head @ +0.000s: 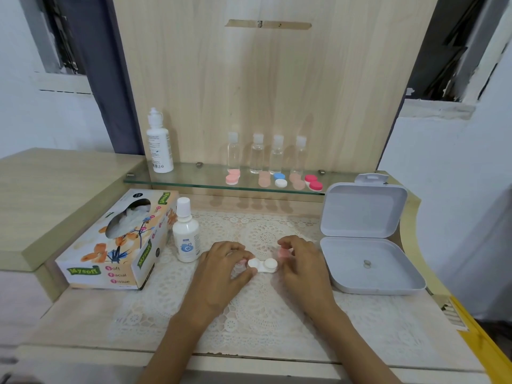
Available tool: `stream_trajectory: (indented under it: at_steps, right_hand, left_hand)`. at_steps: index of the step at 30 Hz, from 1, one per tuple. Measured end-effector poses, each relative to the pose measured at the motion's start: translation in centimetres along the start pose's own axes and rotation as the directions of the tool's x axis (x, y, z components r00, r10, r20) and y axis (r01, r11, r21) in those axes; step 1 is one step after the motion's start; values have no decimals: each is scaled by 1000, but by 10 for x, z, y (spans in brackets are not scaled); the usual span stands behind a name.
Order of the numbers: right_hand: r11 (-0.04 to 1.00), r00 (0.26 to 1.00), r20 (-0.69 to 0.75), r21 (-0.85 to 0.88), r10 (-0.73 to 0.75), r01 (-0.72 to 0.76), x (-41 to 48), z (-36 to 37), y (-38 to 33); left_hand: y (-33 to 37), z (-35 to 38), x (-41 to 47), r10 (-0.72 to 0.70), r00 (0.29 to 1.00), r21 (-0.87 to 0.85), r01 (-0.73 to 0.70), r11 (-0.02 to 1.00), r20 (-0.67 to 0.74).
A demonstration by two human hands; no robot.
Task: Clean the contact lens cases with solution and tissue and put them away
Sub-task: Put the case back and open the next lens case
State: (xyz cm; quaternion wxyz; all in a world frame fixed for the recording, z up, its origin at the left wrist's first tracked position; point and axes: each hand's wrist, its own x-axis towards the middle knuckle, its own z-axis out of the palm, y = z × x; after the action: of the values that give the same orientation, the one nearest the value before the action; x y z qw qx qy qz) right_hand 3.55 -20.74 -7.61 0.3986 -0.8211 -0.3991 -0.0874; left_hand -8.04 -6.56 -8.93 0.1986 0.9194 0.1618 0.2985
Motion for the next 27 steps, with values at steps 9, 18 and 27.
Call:
stream_trajectory:
  at_steps: [9, 18, 27]
  right_hand:
    - [990, 992, 115, -124, -52, 66, 0, -4, -5]
    - [988, 991, 131, -148, -34, 53, 1, -3, -4]
    - [981, 989, 139, -180, -51, 76, 1, -4, -3]
  left_hand:
    - [-1, -1, -1, -1, 1000, 45, 0, 999, 23]
    - [6, -8, -2, 7, 1000, 44, -6, 999, -16]
    - [7, -20, -8, -139, 971, 218, 96, 971, 192]
